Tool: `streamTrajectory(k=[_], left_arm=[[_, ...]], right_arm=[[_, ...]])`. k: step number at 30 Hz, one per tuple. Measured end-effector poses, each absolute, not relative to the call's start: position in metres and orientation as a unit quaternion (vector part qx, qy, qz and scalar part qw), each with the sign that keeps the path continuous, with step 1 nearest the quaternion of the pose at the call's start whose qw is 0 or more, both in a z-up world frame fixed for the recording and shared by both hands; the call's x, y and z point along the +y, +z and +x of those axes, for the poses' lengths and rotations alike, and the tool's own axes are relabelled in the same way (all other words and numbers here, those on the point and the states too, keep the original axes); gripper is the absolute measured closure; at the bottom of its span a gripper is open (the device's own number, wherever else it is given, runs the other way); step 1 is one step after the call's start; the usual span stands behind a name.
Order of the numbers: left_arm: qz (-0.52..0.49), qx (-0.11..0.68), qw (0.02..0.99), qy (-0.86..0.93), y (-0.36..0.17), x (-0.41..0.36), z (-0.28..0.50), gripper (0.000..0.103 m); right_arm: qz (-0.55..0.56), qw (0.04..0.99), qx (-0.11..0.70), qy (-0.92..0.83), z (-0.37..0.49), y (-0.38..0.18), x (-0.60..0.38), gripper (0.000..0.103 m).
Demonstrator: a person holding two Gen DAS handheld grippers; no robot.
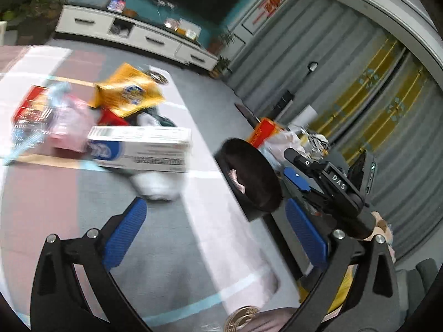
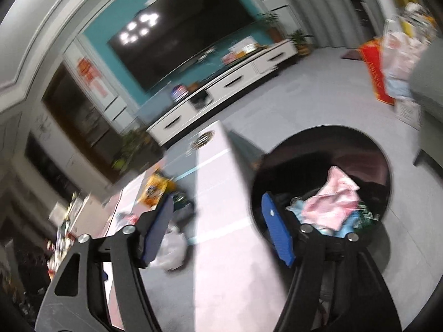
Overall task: Collect trash
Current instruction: 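Move the right tool to the white medicine box and grasp it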
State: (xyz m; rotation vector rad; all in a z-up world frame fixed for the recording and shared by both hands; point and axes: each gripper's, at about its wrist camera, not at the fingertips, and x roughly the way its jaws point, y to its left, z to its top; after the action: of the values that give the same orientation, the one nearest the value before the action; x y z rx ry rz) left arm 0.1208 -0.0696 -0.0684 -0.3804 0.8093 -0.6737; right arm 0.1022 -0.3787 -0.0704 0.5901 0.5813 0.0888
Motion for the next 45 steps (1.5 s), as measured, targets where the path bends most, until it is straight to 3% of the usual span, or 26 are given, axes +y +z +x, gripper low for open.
streamTrajectory(k=[6,16,18,21,38,39,43,45], left_arm=[[-0.119,0.401,0.858,-0.298,-0.075,-0.036,0.125,0.003],[-0.154,0.336,0.897,-0.244,-0.077,0.028,0.155,0.003],[-0.136,0.345,0.908,-0.195,-0.080,0.039,0.158,0.003],[-0.187,0.367,0.888,-0.206,-0.087,0.059,0.172,0.003],[-0.162,0.409,0.880,-0.178,-0.108,0.062,0.177,0.003],[-0.163,0.410,0.880,-0.174,-0.109,0.064,0.178,0.003],[-0.178,0.419,0.875,-0.165,-0.114,0.074,0.180,0.003],[-0.186,0.421,0.874,-0.158,-0.116,0.078,0.181,0.003]], right_arm=[[0.189,0.929,0.299,0.106,0.114,-0.061,-0.318,0.035],[0.121,0.934,0.320,0.102,0.129,-0.072,-0.272,0.034],[0.103,0.937,0.318,0.100,0.131,-0.075,-0.264,0.034],[0.073,0.936,0.325,0.113,0.138,-0.080,-0.250,0.034],[0.078,0.923,0.343,0.159,0.177,-0.099,-0.212,0.034],[0.078,0.923,0.341,0.161,0.178,-0.098,-0.210,0.036],[0.063,0.923,0.342,0.164,0.175,-0.095,-0.203,0.066],[0.059,0.923,0.341,0.168,0.172,-0.094,-0.202,0.074]])
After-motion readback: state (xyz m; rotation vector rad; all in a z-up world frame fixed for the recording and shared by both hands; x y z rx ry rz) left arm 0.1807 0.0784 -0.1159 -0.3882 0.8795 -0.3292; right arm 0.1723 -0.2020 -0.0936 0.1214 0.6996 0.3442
